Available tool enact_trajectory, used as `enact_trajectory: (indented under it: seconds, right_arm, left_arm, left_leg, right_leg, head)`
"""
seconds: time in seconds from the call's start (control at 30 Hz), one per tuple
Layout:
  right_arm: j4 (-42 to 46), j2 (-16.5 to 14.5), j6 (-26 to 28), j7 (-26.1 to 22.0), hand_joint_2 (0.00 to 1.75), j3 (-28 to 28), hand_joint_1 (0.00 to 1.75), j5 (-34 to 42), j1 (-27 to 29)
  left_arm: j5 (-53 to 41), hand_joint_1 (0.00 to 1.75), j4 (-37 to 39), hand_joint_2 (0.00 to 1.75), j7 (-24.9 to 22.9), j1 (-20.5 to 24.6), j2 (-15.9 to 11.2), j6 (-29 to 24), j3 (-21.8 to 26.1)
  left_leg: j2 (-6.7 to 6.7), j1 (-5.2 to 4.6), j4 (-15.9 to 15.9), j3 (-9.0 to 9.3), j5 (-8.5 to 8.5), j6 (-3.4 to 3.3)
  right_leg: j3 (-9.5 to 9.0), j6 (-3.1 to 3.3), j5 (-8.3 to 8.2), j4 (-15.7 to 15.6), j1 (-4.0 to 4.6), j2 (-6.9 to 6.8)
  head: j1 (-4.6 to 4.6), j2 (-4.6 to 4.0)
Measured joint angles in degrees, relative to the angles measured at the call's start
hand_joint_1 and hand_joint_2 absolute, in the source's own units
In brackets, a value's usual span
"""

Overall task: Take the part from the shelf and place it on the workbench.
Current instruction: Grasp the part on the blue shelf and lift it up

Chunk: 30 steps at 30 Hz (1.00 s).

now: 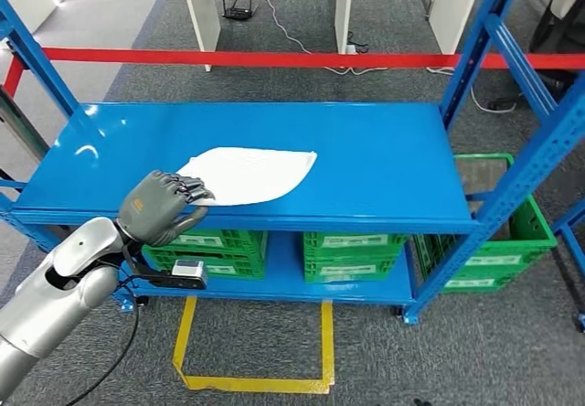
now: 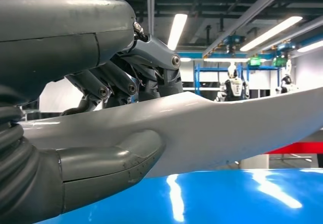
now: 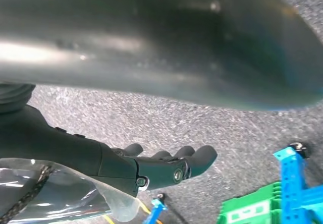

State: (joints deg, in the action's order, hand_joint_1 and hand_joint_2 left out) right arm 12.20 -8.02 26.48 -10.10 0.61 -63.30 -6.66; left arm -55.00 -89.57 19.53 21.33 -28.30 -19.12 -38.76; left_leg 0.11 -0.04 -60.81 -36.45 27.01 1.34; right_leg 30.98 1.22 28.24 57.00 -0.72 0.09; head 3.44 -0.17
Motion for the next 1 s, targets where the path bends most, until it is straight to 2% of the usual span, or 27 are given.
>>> enact_trajectory:
  seconds: [0.07,0.1,0.13,0.17,0.2,0.23,0.27,0.3,0.33,0.37,0.43,0.47,0.5,0.57,0.6,0.63,0.67,0.7,0.73,0.77,0.8,0.83,0.87,0.9,1.0]
  right_arm:
    - [0.0,0.0,0.0,0.0,0.0,0.0,0.0,-0.1,-0.1]
    - [0.0,0.0,0.0,0.1,0.0,0.0,0.0,-0.1,-0.1]
    - [0.0,0.0,0.0,0.1,0.0,0.0,0.0,-0.1,0.0]
    - [0.0,0.0,0.0,0.1,0.0,0.0,0.0,-0.1,0.0]
    - [0.0,0.0,0.0,0.1,0.0,0.0,0.0,-0.1,0.0]
    - [0.0,0.0,0.0,0.1,0.0,0.0,0.0,-0.1,-0.1]
    - [0.0,0.0,0.0,0.1,0.0,0.0,0.0,-0.1,-0.1]
    - [0.0,0.0,0.0,0.1,0.0,0.0,0.0,-0.1,-0.1]
    - [0.0,0.0,0.0,0.1,0.0,0.0,0.0,-0.1,-0.1]
    - [0.0,0.0,0.0,0.1,0.0,0.0,0.0,-0.1,-0.1]
    - [0.0,0.0,0.0,0.2,0.0,0.0,0.0,-0.1,-0.1]
    - [0.0,0.0,0.0,0.1,0.0,0.0,0.0,-0.1,0.0]
    - [0.0,0.0,0.0,0.1,0.0,0.0,0.0,-0.1,0.0]
    - [0.0,0.0,0.0,0.1,0.0,0.0,0.0,-0.1,0.0]
    - [0.0,0.0,0.0,0.1,0.0,0.0,0.0,-0.1,0.0]
    - [0.0,0.0,0.0,0.0,0.0,0.0,0.0,-0.1,0.0]
    - [0.0,0.0,0.0,0.0,0.0,0.0,0.0,-0.1,0.0]
    - [0.0,0.0,0.0,0.0,0.0,0.0,0.0,-0.1,0.0]
    - [0.0,0.0,0.0,0.0,0.0,0.0,0.0,-0.1,0.0]
    - [0.0,0.0,0.0,0.0,0.0,0.0,0.0,-0.1,-0.1]
    - [0.0,0.1,0.0,0.0,0.0,0.0,0.0,-0.1,-0.2]
    - [0.0,0.1,0.0,0.0,0.0,0.0,0.0,-0.1,-0.2]
    - [0.0,0.1,0.0,0.0,0.0,0.0,0.0,-0.1,-0.3]
    - [0.0,0.1,0.0,0.0,0.0,0.0,0.0,-0.1,-0.2]
    - [0.0,0.1,0.0,0.0,0.0,0.0,0.0,-0.1,0.0]
  left_arm:
    - [0.0,1.75,0.0,1.75,0.0,0.0,0.0,0.0,0.0]
    - [0.1,1.75,0.0,1.75,0.0,0.0,0.0,0.0,0.0]
    - [0.1,1.75,0.0,1.75,0.0,0.0,0.0,0.0,0.0]
    - [0.1,1.75,0.0,1.75,0.0,0.0,0.0,0.0,-0.1]
    - [0.1,1.75,0.0,1.75,0.0,0.0,0.0,0.0,-0.1]
    - [0.1,1.75,0.0,1.75,0.0,0.0,0.0,0.0,-0.1]
    - [0.2,1.75,0.0,1.75,0.0,0.1,0.0,0.0,0.0]
    - [0.2,1.75,0.0,1.75,0.0,0.2,0.0,0.0,0.0]
    - [0.2,1.75,0.0,1.75,0.0,0.4,0.0,0.0,0.0]
    - [0.3,1.75,0.0,1.75,0.0,0.4,0.0,0.0,0.0]
    - [0.3,1.75,0.0,1.75,0.0,0.5,0.0,0.0,0.0]
    - [0.4,1.75,0.0,1.75,0.0,0.6,0.0,0.0,0.0]
    - [0.4,1.75,0.0,1.75,0.1,0.6,0.0,0.0,0.0]
    - [0.5,1.75,0.1,1.75,0.1,0.7,0.1,0.0,-0.1]
    - [0.5,1.75,0.1,1.75,0.2,0.6,0.1,0.0,-0.1]
    - [0.4,1.75,0.1,1.75,0.2,0.6,0.1,0.0,-0.1]
    - [0.4,1.75,0.1,1.75,0.3,0.6,0.2,0.0,-0.1]
    - [0.4,1.75,0.1,1.75,0.3,0.6,0.2,0.0,-0.2]
    - [0.4,1.75,0.2,1.75,0.3,0.5,0.2,0.0,-0.2]
    - [0.4,1.75,0.2,1.75,0.3,0.6,0.2,0.0,-0.2]
    - [0.4,1.75,0.2,1.75,0.3,0.6,0.2,-0.1,-0.2]
    - [0.4,1.75,0.2,1.75,0.3,0.6,0.1,-0.1,-0.2]
    - [0.4,1.75,0.2,1.75,0.3,0.6,0.1,-0.1,-0.1]
    - [0.4,1.75,0.2,1.75,0.3,0.7,0.1,-0.1,-0.1]
    - [0.4,1.75,0.2,1.75,0.3,0.7,0.1,-0.1,-0.1]
  left_leg:
    - [-0.01,0.23,-7.3,-2.14,5.4,0.59]
    - [-0.01,0.32,-10.9,-2.9,7.11,0.78]
    - [-0.01,0.38,-13.0,-2.97,7.55,0.88]
    - [-0.01,0.43,-13.2,-2.09,6.77,0.9]
    - [-0.01,0.46,-11.1,-0.17,5.16,0.83]
    - [-0.01,0.48,-7.4,2.52,3.56,0.69]
    - [-0.01,0.41,-2.9,5.45,2.72,0.49]
    - [-0.04,0.31,1.0,7.86,2.57,0.2]
    - [-0.06,0.17,3.6,9.29,2.84,-0.1]
    - [-0.08,-0.01,4.9,9.79,3.16,-0.45]
    - [0.02,-0.04,5.3,9.21,2.46,-1.37]
    - [0.12,0.03,5.4,8.71,1.9,-1.92]
    - [0.22,0.13,5.5,8.09,1.25,-2.41]
    - [0.3,0.11,5.5,6.55,0.12,-2.99]
    - [0.3,0.03,5.5,5.78,-0.45,-3.05]
    - [0.3,-0.07,5.5,5.05,-0.98,-3.06]
    - [0.3,-0.17,5.4,4.39,-1.49,-3.03]
    - [0.29,-0.26,5.4,3.82,-1.95,-2.95]
    - [0.27,-0.34,5.3,3.36,-2.33,-2.83]
    - [0.27,-0.45,5.2,2.97,-2.65,-2.65]
    - [0.29,-0.54,5.1,2.69,-2.91,-2.44]
    - [0.31,-0.6,5.0,2.49,-3.15,-2.18]
    - [0.34,-0.63,4.9,2.32,-3.4,-1.89]
    - [0.37,-0.63,4.8,2.19,-3.37,-2.02]
    - [0.36,-0.63,4.8,1.86,-3.64,-3.29]
  right_leg:
    - [1.29,0.33,-1.04,0.0,0.03,-0.08]
    - [2.02,0.28,-1.57,0.1,0.05,-0.1]
    - [2.75,0.19,-2.09,0.1,0.06,-0.12]
    - [3.45,0.07,-2.61,0.2,0.06,-0.15]
    - [4.1,-0.03,-3.11,0.2,0.06,-0.16]
    - [4.64,-0.16,-3.58,0.3,0.06,-0.16]
    - [5.09,-0.34,-4.02,0.4,0.13,-0.14]
    - [5.44,-0.6,-4.48,0.5,0.2,-0.14]
    - [5.71,-0.92,-4.98,0.5,0.23,-0.14]
    - [5.91,-1.29,-5.49,0.4,0.25,-0.15]
    - [6.32,-2.06,-6.02,0.3,0.17,-0.16]
    - [6.88,-2.34,-5.06,0.9,0.14,-0.15]
    - [7.74,-2.57,-3.09,2.7,0.13,-0.12]
    - [10.21,-2.81,2.32,9.7,0.08,-0.1]
    - [11.21,-2.92,4.04,13.6,0.08,-0.1]
    - [11.7,-2.96,4.46,16.5,0.08,-0.11]
    - [11.28,-2.91,3.66,17.5,0.09,-0.11]
    - [9.7,-2.74,2.16,16.3,0.12,-0.11]
    - [6.99,-2.45,0.69,12.8,0.17,-0.1]
    - [3.65,-2.07,0.17,8.2,0.27,-0.1]
    - [0.65,-1.77,0.31,3.8,0.37,-0.11]
    - [-1.43,-1.55,0.82,0.7,0.48,-0.11]
    - [-2.38,-1.4,1.39,-1.0,0.56,-0.11]
    - [-2.46,-1.47,1.42,-1.4,0.57,-0.12]
    - [-2.04,-1.48,1.09,-1.5,0.66,-0.14]
  head:
    - [0.16,0.0]
    - [0.17,0.0]
    - [0.17,0.0]
    - [0.18,0.0]
    - [0.17,0.0]
    - [0.19,0.0]
    - [0.19,0.0]
    - [0.16,0.0]
    - [0.16,0.0]
    - [0.14,0.0]
    - [0.1,0.0]
    - [0.03,0.0]
    - [-0.02,0.0]
    - [-0.09,0.0]
    - [-0.08,0.0]
    - [-0.08,0.0]
    - [-0.08,0.0]
    - [-0.08,0.0]
    - [-0.08,0.0]
    - [-0.07,0.0]
    - [-0.02,0.0]
    - [-0.01,0.0]
    - [0.02,0.0]
    - [0.03,0.0]
    - [0.05,0.0]
